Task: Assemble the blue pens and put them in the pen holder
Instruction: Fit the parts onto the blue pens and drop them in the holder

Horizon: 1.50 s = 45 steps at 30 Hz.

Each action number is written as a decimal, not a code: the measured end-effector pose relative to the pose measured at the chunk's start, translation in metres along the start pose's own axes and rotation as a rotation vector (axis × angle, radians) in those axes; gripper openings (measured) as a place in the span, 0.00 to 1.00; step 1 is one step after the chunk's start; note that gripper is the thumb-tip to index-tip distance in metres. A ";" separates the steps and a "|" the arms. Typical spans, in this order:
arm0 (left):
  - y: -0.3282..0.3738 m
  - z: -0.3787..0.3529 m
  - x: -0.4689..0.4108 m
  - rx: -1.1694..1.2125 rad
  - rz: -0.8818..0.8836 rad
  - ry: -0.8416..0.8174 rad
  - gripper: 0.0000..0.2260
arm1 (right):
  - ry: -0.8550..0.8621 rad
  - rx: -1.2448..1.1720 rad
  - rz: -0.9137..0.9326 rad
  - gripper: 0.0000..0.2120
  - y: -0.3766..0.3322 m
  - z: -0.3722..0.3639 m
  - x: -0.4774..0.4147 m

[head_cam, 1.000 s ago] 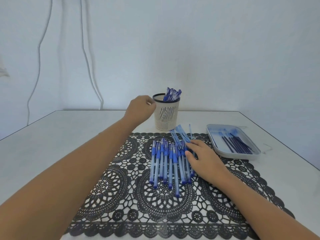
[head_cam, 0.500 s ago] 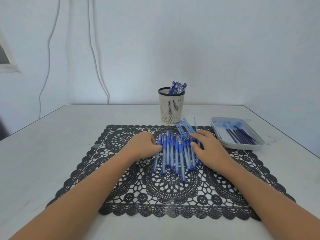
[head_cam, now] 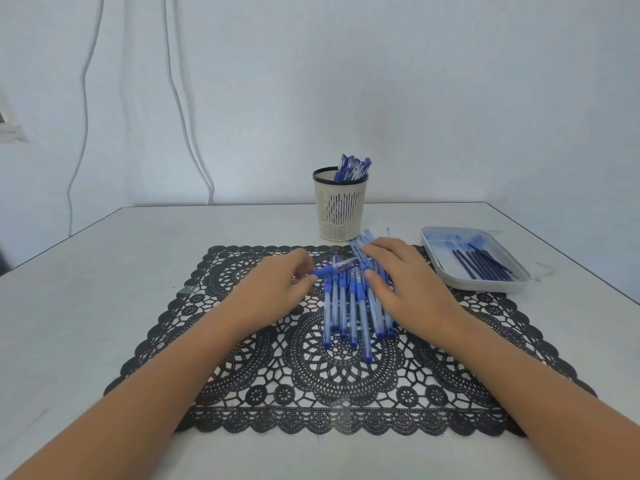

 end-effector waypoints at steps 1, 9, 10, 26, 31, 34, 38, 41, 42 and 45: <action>0.006 -0.002 0.000 0.001 -0.053 -0.010 0.04 | 0.007 0.057 0.069 0.19 -0.009 0.000 0.001; 0.030 -0.009 0.008 0.009 -0.267 0.010 0.08 | -0.243 0.175 0.161 0.15 -0.021 -0.024 0.004; 0.030 -0.009 0.008 0.004 -0.273 0.007 0.09 | -0.255 0.170 0.165 0.14 -0.022 -0.023 0.004; 0.029 -0.008 0.009 0.047 -0.356 0.001 0.09 | -0.323 0.018 0.129 0.14 -0.027 -0.017 0.000; 0.032 -0.005 0.011 -0.016 -0.395 0.041 0.16 | -0.324 0.012 0.096 0.13 -0.024 -0.016 0.001; 0.037 -0.002 0.014 -0.123 -0.444 0.093 0.18 | -0.382 0.032 0.057 0.12 -0.020 -0.019 0.002; 0.042 -0.001 0.016 -0.185 -0.488 0.136 0.15 | -0.423 0.012 0.067 0.09 -0.023 -0.017 0.005; 0.043 0.002 0.016 -0.130 -0.489 0.151 0.15 | -0.425 -0.031 0.060 0.11 -0.026 -0.014 0.005; 0.042 0.004 0.016 -0.107 -0.488 0.159 0.15 | -0.414 -0.030 0.063 0.10 -0.026 -0.013 0.005; 0.041 0.006 0.016 -0.082 -0.484 0.172 0.15 | -0.391 -0.046 0.066 0.09 -0.027 -0.009 0.002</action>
Point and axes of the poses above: each hand's wrist, its own x-axis away from the middle knuckle, its own z-axis out of the back of the hand, y = z × x, the point moved 8 cm from there along -x, towards the middle knuckle, and after that the axes turned 1 degree about -z, right-handed, at the moved point
